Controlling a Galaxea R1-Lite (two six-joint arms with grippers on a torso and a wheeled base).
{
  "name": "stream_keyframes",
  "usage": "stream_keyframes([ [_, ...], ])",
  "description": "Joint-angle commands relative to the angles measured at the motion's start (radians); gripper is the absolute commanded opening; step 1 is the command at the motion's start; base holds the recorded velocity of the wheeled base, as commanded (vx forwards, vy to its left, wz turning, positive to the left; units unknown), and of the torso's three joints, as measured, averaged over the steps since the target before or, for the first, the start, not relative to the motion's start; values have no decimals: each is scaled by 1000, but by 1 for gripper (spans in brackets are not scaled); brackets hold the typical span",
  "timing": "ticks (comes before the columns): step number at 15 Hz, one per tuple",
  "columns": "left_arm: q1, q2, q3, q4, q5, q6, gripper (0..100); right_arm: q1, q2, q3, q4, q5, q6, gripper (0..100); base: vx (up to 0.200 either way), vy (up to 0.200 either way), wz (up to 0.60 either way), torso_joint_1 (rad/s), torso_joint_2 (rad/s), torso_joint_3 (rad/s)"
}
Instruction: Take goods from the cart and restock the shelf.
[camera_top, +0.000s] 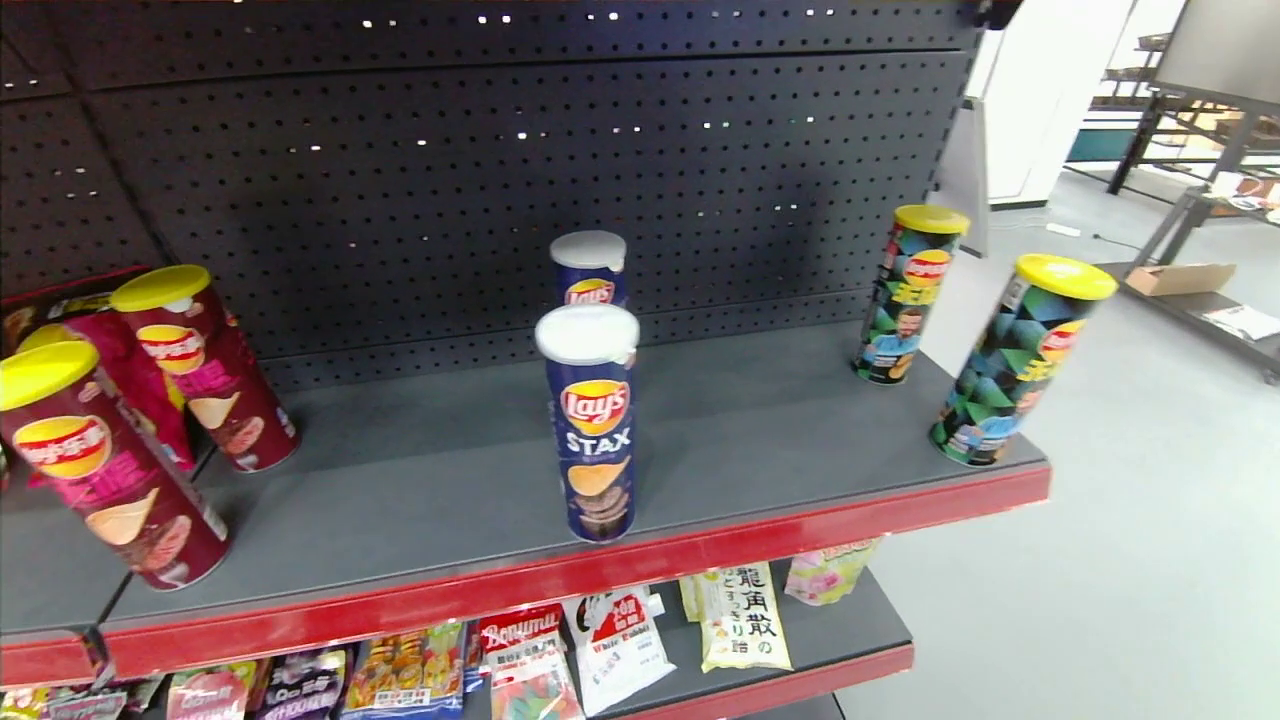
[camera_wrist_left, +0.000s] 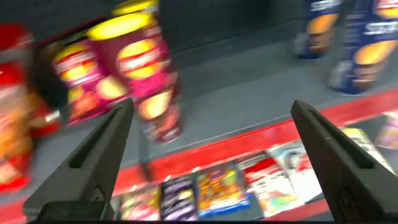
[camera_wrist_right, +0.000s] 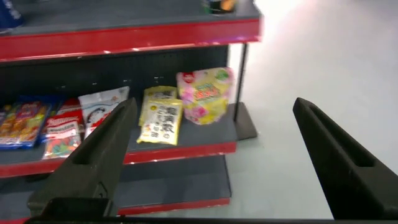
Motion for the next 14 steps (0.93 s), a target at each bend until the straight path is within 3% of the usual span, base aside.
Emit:
stream_keyframes([
  [1,0,26,-5,0,-15,0,100,0,0,0,0,1,-2,100,0,0,600,12,12,7],
  [4,0,20,9,3,-35,-14,100,0,0,0,0,2,-2,100,0,0,600,1,1,-1],
  [7,-1,-2,57,3,-38,-37,100,0,0,0,0,1,6,100,0,0,0,0,0,0],
  [9,-1,-94,155,1,-63,-42,100,0,0,0,0,2,6,100,0,0,0,0,0,0],
  [11,0,-134,193,3,-54,-60,100,0,0,0,0,2,6,100,0,0,0,0,0,0],
  [12,19,-140,216,10,-23,-143,100,0,0,0,0,2,6,100,0,0,0,0,0,0],
  [13,19,-141,231,10,-9,-172,100,0,0,0,0,2,6,100,0,0,0,0,0,0],
  [14,8,-172,285,-5,-11,-181,100,0,0,0,0,2,6,100,0,0,0,0,0,0],
])
